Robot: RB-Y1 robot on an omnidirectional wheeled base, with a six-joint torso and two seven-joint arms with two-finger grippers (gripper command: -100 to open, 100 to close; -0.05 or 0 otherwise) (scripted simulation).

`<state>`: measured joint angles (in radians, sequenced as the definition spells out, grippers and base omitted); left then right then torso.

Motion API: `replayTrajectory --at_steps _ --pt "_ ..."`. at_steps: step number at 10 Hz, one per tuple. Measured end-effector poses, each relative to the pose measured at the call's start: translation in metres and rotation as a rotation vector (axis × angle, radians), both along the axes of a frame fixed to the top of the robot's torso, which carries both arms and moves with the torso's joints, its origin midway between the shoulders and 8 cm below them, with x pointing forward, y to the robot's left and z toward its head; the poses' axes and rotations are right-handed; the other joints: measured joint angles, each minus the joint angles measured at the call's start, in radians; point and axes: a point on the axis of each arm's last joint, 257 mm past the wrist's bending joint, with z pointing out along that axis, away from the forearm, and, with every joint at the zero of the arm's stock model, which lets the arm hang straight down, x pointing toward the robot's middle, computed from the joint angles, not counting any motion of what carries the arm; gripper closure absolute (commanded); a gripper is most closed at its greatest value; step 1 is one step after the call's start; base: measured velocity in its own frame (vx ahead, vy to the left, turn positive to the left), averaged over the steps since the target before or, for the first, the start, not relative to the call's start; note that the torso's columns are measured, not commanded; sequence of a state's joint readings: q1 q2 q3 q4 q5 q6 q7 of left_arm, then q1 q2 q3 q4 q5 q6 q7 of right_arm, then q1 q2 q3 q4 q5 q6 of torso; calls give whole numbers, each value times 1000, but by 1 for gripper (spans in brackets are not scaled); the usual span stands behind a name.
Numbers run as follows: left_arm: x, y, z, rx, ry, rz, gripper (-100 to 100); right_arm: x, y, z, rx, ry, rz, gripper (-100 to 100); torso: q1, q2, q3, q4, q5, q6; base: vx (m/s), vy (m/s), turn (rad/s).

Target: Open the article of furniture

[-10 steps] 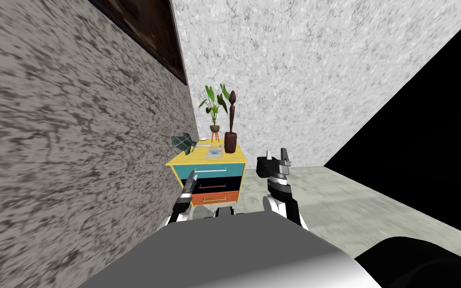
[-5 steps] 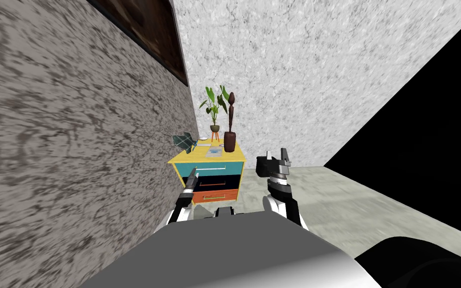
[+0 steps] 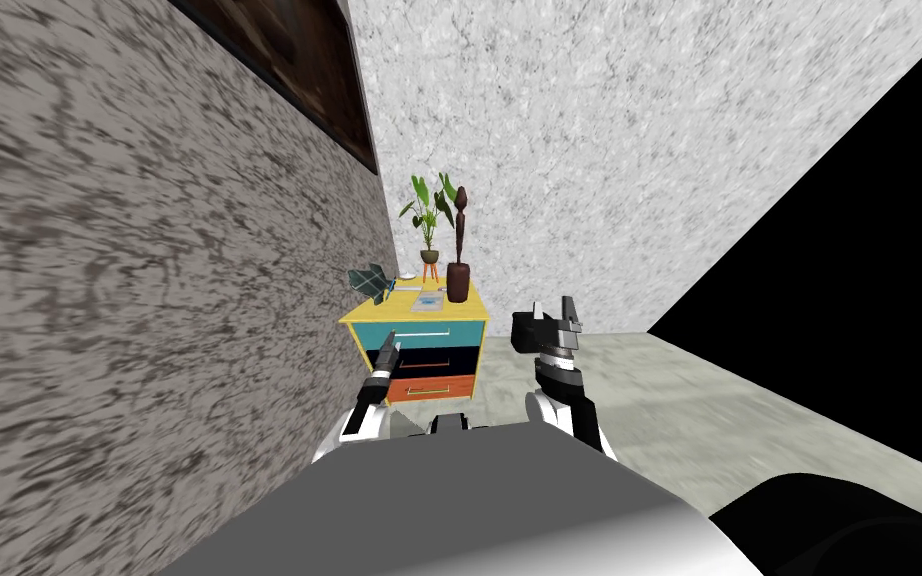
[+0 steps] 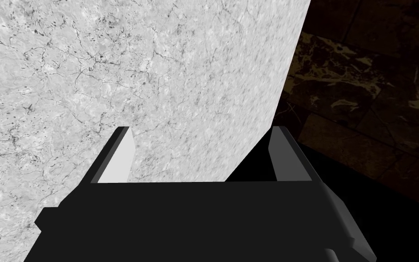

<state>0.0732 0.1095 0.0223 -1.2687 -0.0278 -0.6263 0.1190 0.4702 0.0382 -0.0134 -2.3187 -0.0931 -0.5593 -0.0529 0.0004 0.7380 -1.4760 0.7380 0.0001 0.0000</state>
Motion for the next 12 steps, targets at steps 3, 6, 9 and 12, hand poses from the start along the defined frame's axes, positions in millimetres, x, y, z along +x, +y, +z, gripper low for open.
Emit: replayTrajectory --at_steps 3,6,9,12 --pt "8 -4 1 -16 19 -2 -100 0 0 0 0 0 0 0 0 -1 -1 0 0 0 -11 -12 5" --pt "16 -3 10 -16 19 -2 100 0 0 0 0 0 0 0 0 0 0 0 0 0 23 -1 0" --pt "13 -4 3 -16 30 -3 -100 0 0 0 0 0 0 0 -3 3 2 2 -1 0 -39 -33 -5" --pt "24 -7 5 -19 49 -9 -100 0 0 0 0 0 0 0 -1 -1 0 0 0 0 -46 -57 -5"
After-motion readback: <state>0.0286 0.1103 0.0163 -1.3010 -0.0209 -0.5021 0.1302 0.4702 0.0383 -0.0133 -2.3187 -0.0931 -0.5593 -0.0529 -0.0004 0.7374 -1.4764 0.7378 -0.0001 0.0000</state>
